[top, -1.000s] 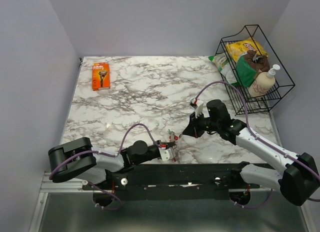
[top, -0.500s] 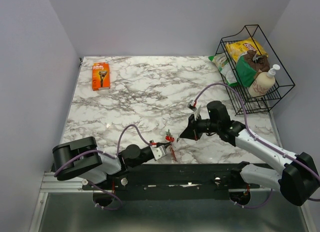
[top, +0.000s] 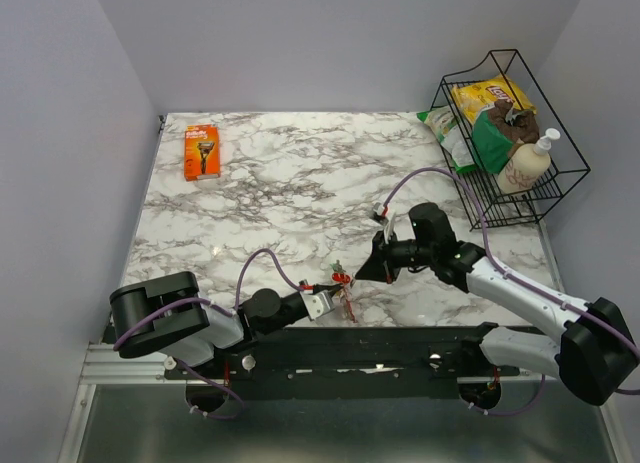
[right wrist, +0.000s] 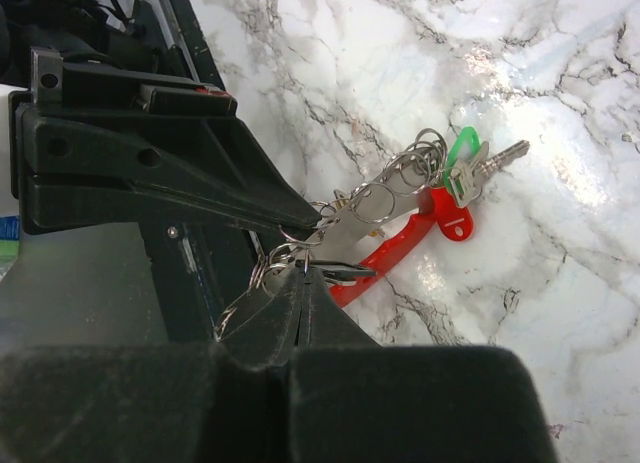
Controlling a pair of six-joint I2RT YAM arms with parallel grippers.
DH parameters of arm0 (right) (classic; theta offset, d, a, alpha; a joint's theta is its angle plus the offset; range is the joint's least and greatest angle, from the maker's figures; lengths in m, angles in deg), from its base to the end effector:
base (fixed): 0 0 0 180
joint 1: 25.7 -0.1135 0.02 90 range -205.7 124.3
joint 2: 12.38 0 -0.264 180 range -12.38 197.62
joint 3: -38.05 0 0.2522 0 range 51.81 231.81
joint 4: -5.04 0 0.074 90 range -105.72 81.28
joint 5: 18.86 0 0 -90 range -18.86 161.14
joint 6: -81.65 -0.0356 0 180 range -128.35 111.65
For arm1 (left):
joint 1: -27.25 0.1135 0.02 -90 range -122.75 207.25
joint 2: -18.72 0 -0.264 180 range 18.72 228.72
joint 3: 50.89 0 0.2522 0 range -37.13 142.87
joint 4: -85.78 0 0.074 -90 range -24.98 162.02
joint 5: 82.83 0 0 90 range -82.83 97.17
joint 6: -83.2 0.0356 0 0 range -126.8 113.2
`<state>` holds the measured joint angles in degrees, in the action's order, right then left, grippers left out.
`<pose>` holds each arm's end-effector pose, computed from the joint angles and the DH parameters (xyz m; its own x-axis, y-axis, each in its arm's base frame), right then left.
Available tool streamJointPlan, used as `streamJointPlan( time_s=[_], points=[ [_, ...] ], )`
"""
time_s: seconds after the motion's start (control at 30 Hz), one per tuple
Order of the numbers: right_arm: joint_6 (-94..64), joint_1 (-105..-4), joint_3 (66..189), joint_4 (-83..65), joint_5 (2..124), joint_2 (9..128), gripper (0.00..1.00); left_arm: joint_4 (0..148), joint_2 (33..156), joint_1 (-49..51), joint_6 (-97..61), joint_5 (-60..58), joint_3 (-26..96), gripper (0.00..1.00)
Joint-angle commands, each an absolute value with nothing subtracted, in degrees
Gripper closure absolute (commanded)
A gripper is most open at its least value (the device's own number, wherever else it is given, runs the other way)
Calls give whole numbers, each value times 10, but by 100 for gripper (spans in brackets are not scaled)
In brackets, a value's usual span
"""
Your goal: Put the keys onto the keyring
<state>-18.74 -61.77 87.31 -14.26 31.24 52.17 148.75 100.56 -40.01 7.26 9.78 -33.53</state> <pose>0.1751 0.1558 0.2279 -0.6098 -0.2730 -0.7441 -0.7814 0.3644 0.5066 0.0791 -0.1845 0.1443 0.2097 0.1276 -0.9694 0.8791 0.4094 0.2440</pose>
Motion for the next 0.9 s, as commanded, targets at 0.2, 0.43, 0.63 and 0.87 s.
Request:
streamJointPlan(
  time_s=[0.2,0.43,0.63,0.87],
  points=[
    [-174,-629,863,-116,293,526,99,1566,1025,-405,74,107,-395,100],
    [-163,-635,864,-105,266,523,99,1595,1035,-405,75,109,-409,100],
    [-158,-647,867,-110,267,536,99,1632,1041,-405,78,104,-420,100],
    [-149,-648,875,-130,293,550,99,1684,1058,-405,77,112,-434,100]
  ],
)
